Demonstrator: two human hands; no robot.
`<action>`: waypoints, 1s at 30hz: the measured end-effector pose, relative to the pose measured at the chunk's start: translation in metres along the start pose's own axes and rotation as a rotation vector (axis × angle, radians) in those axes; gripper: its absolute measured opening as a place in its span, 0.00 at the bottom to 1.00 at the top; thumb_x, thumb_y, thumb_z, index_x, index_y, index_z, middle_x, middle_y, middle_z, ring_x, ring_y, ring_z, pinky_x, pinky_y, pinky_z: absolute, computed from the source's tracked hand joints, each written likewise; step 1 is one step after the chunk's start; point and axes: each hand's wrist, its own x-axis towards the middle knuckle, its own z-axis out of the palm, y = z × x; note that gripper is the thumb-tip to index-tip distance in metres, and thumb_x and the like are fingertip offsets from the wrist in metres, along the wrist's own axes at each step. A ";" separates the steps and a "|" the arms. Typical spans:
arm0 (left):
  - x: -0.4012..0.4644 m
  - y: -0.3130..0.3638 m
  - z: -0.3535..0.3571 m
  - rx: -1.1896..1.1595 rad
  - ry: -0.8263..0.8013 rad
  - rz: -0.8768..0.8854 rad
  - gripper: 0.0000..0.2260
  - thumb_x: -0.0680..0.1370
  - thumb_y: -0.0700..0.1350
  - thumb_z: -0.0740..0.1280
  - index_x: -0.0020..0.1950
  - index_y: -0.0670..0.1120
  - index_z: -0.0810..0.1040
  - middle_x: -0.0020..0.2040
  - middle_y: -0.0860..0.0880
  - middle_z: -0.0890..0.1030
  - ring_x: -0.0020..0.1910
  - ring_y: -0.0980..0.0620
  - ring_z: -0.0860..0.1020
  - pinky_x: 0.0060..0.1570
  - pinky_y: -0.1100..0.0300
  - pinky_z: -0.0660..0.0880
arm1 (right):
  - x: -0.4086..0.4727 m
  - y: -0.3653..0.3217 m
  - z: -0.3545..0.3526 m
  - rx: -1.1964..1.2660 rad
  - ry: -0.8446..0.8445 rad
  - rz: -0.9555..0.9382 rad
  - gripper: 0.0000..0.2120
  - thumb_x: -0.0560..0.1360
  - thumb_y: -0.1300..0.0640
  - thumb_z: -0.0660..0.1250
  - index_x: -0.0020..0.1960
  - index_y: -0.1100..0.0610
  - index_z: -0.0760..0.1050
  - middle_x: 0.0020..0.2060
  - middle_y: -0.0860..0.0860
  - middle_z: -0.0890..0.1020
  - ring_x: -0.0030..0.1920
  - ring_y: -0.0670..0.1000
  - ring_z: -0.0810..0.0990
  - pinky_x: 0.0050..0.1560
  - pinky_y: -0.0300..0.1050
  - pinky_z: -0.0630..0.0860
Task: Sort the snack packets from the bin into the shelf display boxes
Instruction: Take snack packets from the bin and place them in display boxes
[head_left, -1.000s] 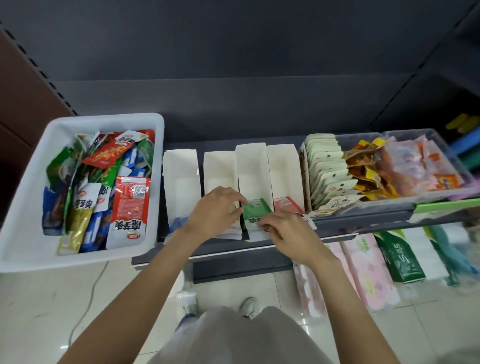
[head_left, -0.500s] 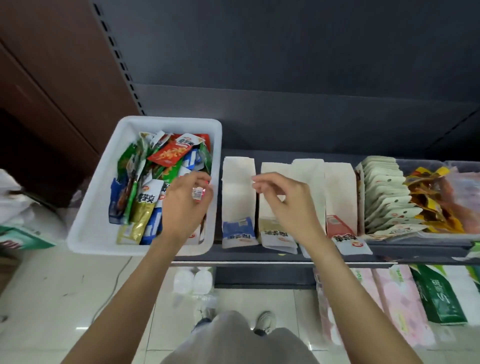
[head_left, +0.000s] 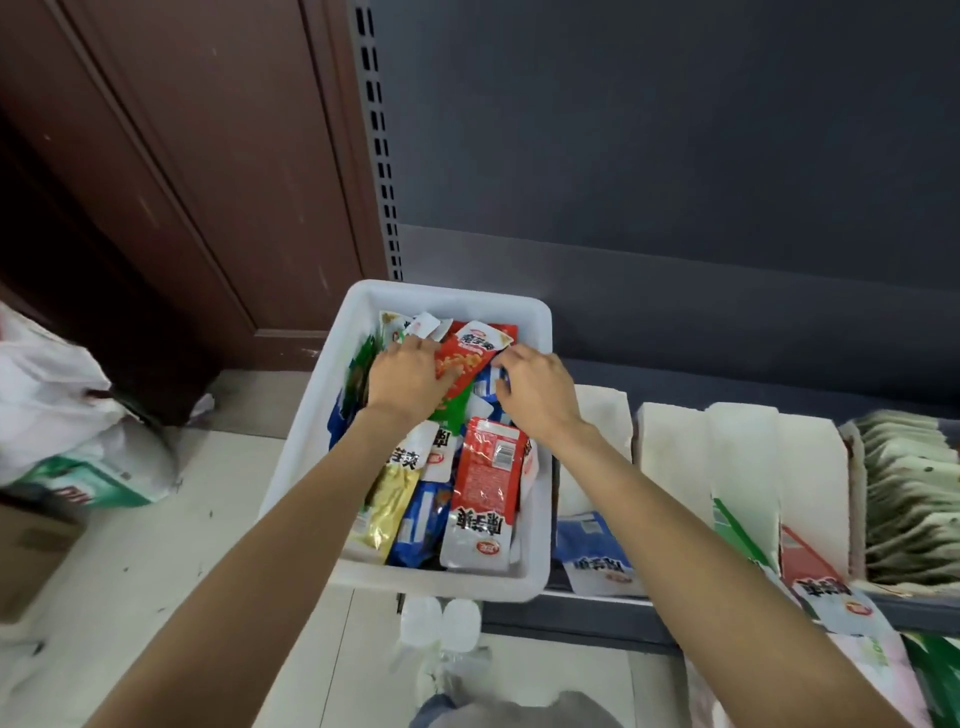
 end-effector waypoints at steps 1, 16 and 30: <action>0.005 0.003 0.000 0.085 -0.039 -0.003 0.25 0.78 0.60 0.58 0.67 0.44 0.70 0.62 0.42 0.74 0.61 0.43 0.73 0.60 0.49 0.70 | -0.002 0.001 0.002 0.011 0.002 0.009 0.14 0.78 0.58 0.61 0.63 0.57 0.75 0.62 0.53 0.76 0.57 0.53 0.77 0.61 0.48 0.70; -0.008 0.021 -0.011 -0.444 -0.069 -0.107 0.23 0.73 0.52 0.72 0.62 0.42 0.70 0.59 0.42 0.75 0.55 0.44 0.77 0.49 0.56 0.73 | -0.011 0.002 -0.002 0.331 -0.026 0.140 0.17 0.79 0.55 0.63 0.67 0.55 0.71 0.65 0.50 0.74 0.64 0.51 0.73 0.60 0.42 0.70; -0.105 0.086 -0.066 -1.129 -0.438 0.060 0.13 0.69 0.46 0.75 0.51 0.51 0.76 0.47 0.54 0.83 0.43 0.56 0.83 0.41 0.63 0.78 | -0.139 0.052 -0.101 1.291 0.054 0.512 0.10 0.74 0.55 0.69 0.56 0.51 0.75 0.44 0.48 0.84 0.40 0.43 0.83 0.34 0.36 0.77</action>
